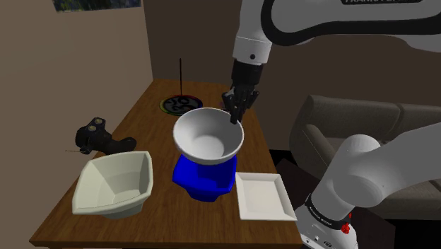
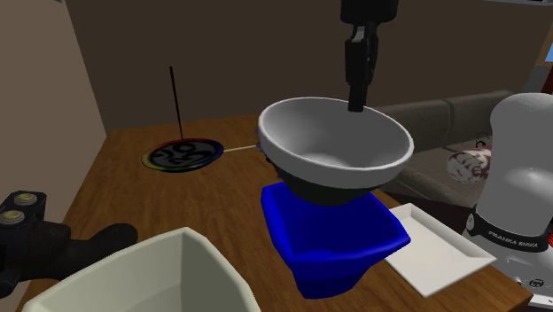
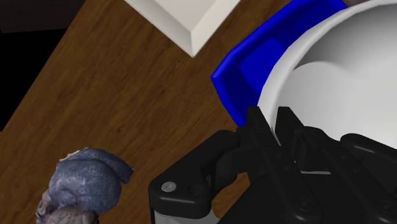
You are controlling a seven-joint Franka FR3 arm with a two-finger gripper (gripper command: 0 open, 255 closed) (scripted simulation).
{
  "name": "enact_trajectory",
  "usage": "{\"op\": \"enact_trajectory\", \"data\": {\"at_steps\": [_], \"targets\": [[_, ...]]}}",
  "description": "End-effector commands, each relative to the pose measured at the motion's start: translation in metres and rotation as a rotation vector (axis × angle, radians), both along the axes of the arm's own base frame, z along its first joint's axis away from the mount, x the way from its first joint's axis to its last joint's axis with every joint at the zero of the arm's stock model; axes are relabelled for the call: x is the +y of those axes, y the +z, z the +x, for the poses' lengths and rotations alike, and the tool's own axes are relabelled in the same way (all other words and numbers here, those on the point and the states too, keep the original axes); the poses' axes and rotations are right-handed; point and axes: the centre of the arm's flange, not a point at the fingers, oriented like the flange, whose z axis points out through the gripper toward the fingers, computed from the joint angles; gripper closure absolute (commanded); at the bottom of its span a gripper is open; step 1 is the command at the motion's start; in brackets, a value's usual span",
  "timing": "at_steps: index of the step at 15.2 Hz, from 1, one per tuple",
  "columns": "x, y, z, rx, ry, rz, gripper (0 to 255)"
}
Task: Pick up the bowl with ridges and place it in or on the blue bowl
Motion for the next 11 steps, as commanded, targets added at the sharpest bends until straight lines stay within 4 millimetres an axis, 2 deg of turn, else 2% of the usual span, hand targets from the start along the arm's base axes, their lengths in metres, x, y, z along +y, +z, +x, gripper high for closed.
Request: {"op": "enact_trajectory", "data": {"at_steps": [1, 8, 11], "targets": [[0.000, -0.010, 0.000, -0.001, 0.000, 0.000, 255], [0.000, -0.048, 0.000, -0.001, 0.000, 0.000, 255], [0.000, -0.048, 0.000, -0.001, 0.000, 0.000, 255]]}}
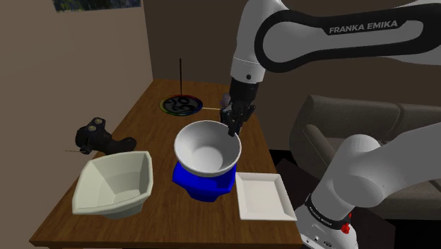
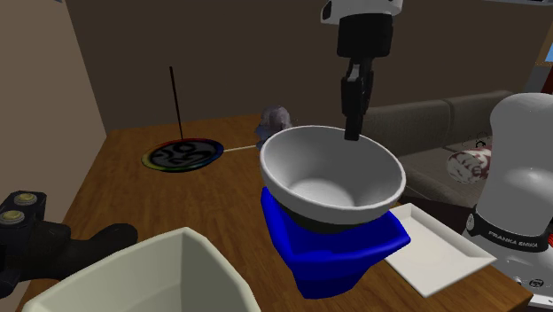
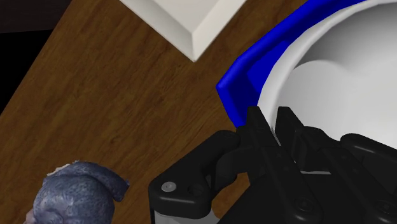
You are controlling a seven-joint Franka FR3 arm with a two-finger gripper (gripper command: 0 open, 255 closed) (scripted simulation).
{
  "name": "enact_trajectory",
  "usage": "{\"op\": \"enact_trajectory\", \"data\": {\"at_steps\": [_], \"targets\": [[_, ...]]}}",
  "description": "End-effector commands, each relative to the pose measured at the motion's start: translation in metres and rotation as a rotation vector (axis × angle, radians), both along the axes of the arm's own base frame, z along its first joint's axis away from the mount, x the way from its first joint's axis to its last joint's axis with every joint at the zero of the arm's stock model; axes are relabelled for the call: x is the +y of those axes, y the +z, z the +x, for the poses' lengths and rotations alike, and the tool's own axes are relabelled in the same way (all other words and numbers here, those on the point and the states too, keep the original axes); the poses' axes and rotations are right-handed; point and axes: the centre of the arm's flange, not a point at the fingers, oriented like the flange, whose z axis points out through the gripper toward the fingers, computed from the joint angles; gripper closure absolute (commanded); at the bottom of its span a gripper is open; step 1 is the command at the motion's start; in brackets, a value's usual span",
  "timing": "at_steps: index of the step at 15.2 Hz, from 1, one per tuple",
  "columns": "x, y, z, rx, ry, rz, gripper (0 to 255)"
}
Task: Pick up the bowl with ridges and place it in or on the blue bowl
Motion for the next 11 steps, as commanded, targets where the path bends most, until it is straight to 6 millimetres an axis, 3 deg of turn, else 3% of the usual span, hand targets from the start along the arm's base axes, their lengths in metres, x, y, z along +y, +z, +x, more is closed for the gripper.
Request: {"op": "enact_trajectory", "data": {"at_steps": [1, 4, 5, 10, 11], "targets": [[0.000, -0.001, 0.000, -0.001, 0.000, 0.001, 255], [0.000, -0.001, 0.000, -0.001, 0.000, 0.001, 255], [0.000, -0.001, 0.000, -0.001, 0.000, 0.001, 0], [0.000, -0.001, 0.000, -0.001, 0.000, 0.000, 0], [-0.001, 0.013, 0.001, -0.001, 0.000, 0.001, 0]]}}
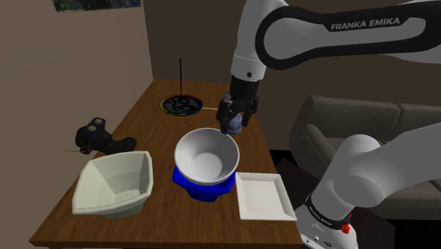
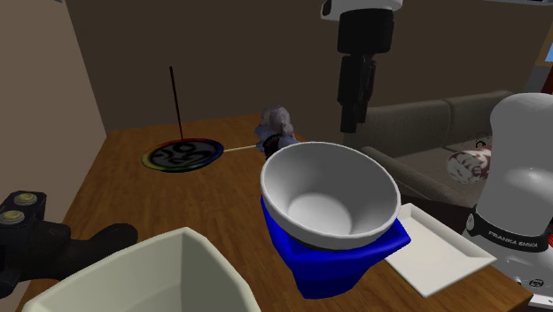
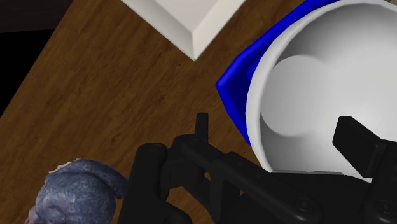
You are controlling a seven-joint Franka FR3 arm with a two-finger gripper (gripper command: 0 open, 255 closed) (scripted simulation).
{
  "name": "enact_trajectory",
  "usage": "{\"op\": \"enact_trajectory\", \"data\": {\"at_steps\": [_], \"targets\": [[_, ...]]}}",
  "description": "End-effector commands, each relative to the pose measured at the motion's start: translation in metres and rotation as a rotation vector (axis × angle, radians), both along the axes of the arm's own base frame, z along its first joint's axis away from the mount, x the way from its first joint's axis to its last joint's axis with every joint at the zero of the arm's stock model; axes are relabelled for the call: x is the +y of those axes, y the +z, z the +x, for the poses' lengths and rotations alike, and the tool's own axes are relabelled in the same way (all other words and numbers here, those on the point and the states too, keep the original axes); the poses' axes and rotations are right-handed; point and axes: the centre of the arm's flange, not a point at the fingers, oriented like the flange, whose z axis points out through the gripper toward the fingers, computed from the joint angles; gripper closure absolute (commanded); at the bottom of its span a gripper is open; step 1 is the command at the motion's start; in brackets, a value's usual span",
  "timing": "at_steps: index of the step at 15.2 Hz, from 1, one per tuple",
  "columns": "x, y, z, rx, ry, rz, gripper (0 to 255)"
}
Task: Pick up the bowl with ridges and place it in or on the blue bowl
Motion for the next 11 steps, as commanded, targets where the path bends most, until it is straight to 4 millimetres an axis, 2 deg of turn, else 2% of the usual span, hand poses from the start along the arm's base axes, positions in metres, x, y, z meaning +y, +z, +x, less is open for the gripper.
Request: {"op": "enact_trajectory", "data": {"at_steps": [1, 3, 11], "targets": [[-0.002, 0.020, 0.001, 0.000, 0.000, 0.000, 0], [-0.005, 0.043, 0.001, 0.000, 0.000, 0.000, 0], [-0.005, 0.043, 0.001, 0.000, 0.000, 0.000, 0]]}}
